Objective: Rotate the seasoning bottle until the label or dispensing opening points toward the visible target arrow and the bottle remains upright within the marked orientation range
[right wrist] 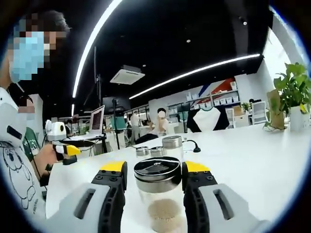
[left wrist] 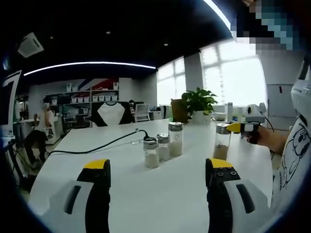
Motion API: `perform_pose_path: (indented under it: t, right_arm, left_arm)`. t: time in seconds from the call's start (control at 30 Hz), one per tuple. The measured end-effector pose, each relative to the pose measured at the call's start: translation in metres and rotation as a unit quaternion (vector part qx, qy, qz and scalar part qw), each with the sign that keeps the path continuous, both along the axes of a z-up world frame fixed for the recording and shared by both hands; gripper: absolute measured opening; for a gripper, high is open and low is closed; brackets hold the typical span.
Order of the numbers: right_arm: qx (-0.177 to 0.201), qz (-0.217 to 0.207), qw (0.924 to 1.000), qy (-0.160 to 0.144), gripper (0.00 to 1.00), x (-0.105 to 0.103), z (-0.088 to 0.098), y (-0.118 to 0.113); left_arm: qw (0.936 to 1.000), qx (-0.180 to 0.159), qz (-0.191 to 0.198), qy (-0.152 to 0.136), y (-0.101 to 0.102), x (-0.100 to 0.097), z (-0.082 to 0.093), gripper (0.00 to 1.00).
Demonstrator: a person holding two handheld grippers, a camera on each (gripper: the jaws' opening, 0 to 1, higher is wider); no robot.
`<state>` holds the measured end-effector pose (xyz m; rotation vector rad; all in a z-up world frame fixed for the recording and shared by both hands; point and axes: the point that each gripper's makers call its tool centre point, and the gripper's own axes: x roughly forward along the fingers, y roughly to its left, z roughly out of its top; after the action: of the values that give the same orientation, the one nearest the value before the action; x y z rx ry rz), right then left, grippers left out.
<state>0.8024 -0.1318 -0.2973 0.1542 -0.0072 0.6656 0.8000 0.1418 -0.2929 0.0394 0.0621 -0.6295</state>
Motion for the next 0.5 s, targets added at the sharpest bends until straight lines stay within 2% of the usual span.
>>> perform_pose_path:
  t: [0.13, 0.3, 0.4, 0.5]
  right_arm:
    - [0.009, -0.023, 0.9997, 0.002, 0.43, 0.0016, 0.0021, -0.0067]
    - [-0.002, -0.046, 0.9990, 0.004, 0.44, 0.0018, 0.0034, -0.0105]
    - [-0.027, -0.057, 0.9980, 0.003, 0.44, 0.0022, 0.0019, -0.0094]
    - [-0.057, -0.072, 0.9957, 0.008, 0.50, 0.0048, -0.0040, -0.0089]
  left_arm:
    - [1.0000, -0.002, 0.008, 0.002, 0.0051, 0.0000, -0.0014, 0.84]
    - [0.9999, -0.001, 0.010, 0.002, 0.0073, -0.0005, -0.0012, 0.85]
    - [0.9999, -0.002, 0.011, 0.004, 0.0078, -0.0004, -0.0032, 0.84]
    - [0.9999, -0.001, 0.010, 0.009, 0.0070, 0.0003, -0.0063, 0.84]
